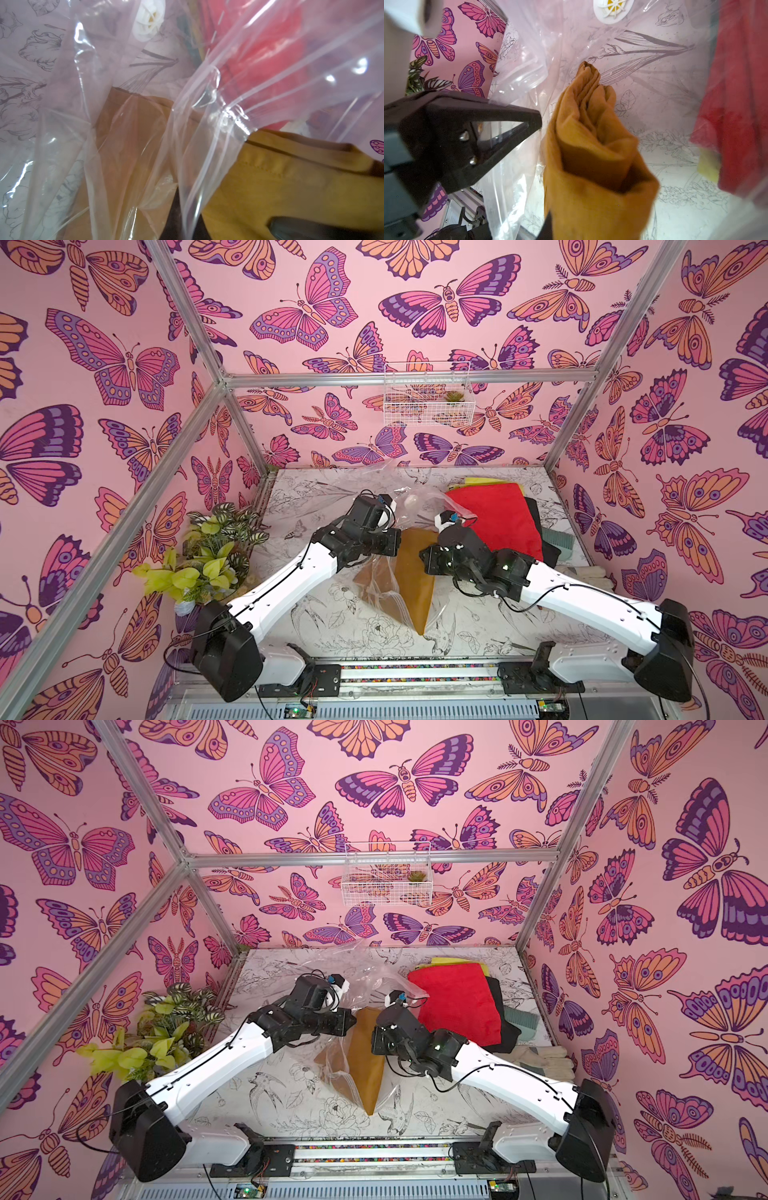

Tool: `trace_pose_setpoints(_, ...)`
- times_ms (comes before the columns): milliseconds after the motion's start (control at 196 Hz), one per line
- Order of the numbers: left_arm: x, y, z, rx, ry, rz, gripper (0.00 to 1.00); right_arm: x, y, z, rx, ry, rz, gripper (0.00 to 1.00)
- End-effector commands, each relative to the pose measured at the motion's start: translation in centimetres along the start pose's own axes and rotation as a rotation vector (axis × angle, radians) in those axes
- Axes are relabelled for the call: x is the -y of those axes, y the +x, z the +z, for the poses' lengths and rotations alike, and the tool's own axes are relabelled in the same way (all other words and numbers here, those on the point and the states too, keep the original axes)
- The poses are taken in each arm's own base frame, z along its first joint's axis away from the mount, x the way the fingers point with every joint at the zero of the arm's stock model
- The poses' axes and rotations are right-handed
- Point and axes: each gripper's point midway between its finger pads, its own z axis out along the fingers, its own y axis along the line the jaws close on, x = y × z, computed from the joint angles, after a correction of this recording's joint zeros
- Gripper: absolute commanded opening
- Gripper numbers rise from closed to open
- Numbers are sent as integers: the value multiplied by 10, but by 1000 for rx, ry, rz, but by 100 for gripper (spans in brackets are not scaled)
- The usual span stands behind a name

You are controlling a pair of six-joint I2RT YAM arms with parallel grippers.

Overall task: Take the trousers out of the vacuum bag
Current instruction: Take out the trousers from the vacuum bag.

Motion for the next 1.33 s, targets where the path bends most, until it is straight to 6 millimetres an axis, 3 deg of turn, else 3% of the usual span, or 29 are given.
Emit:
trace_pose_setpoints(0,-11,0,10,-4,-49,15,0,-21,-24,-27,70,-42,-58,0)
trace_pose_setpoints(260,-19,15,16,-30,-63,12,0,-19,-48,-56,134,-40,-47,0)
trace_pose_setpoints(535,-25,39,11,-28,-71,16,0,-8,-74,-76,157,-80,117,0)
trace_pose_setpoints(785,-45,51,9,-18,-155,31,0,-9,-70,-100,135,-134,151,0)
trace_pose_setpoints(1004,-78,71,14,-45,-295,16,0,-10,-60,-129,128,-212,163,0)
trace_pose_setpoints(1193,-112,77,-7,-50,-486,-1,0,-19,-55,-117,110,-282,193,0)
trace_pose_setpoints(1300,-126,74,-17,-54,-531,-25,0,-28,-61,-107,112,-297,202,0)
trace_pose_setpoints(1321,-123,66,-26,-17,-519,-30,0,-29,-62,-105,114,-294,201,0)
